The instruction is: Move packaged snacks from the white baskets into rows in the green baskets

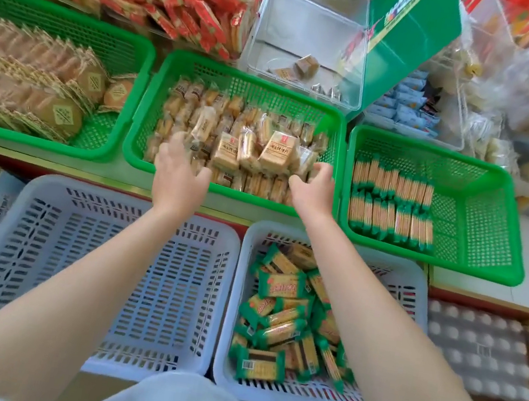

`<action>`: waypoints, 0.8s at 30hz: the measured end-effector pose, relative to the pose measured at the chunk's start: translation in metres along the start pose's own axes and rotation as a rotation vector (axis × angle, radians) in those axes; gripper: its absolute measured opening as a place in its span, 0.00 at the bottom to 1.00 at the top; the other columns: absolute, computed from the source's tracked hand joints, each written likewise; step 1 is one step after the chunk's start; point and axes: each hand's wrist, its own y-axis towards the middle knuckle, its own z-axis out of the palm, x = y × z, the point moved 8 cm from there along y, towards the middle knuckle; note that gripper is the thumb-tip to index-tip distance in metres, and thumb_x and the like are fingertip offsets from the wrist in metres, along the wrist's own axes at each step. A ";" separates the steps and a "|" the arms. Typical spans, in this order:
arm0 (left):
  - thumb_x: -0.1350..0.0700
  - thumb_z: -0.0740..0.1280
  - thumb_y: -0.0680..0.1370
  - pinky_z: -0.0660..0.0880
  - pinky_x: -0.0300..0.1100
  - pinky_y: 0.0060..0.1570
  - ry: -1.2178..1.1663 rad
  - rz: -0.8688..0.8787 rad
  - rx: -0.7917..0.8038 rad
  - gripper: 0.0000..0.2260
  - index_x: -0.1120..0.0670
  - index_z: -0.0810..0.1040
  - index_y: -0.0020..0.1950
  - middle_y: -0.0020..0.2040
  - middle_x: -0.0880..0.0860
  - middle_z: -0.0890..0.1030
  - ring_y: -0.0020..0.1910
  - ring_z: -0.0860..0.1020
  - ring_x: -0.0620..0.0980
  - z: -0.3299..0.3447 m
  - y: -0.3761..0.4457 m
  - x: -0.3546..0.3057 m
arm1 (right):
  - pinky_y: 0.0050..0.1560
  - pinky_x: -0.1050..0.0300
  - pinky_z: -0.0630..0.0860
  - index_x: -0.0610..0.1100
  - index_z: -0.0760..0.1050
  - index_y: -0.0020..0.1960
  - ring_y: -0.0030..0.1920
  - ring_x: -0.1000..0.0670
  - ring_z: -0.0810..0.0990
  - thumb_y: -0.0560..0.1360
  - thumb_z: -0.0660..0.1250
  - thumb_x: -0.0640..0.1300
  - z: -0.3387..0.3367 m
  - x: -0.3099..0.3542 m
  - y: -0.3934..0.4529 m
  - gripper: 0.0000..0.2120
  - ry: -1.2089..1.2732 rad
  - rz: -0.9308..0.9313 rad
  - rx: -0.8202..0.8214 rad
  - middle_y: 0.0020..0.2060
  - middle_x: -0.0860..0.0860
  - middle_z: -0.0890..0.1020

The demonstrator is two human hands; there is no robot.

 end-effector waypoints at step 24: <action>0.45 0.60 0.83 0.60 0.48 0.75 0.393 0.294 0.561 0.33 0.54 0.50 0.83 0.83 0.48 0.46 0.81 0.51 0.49 0.154 -0.215 0.068 | 0.75 0.36 0.58 0.55 0.53 0.80 0.80 0.37 0.48 0.72 0.77 0.54 0.032 -0.227 -0.126 0.45 -1.029 -0.308 0.575 0.81 0.45 0.42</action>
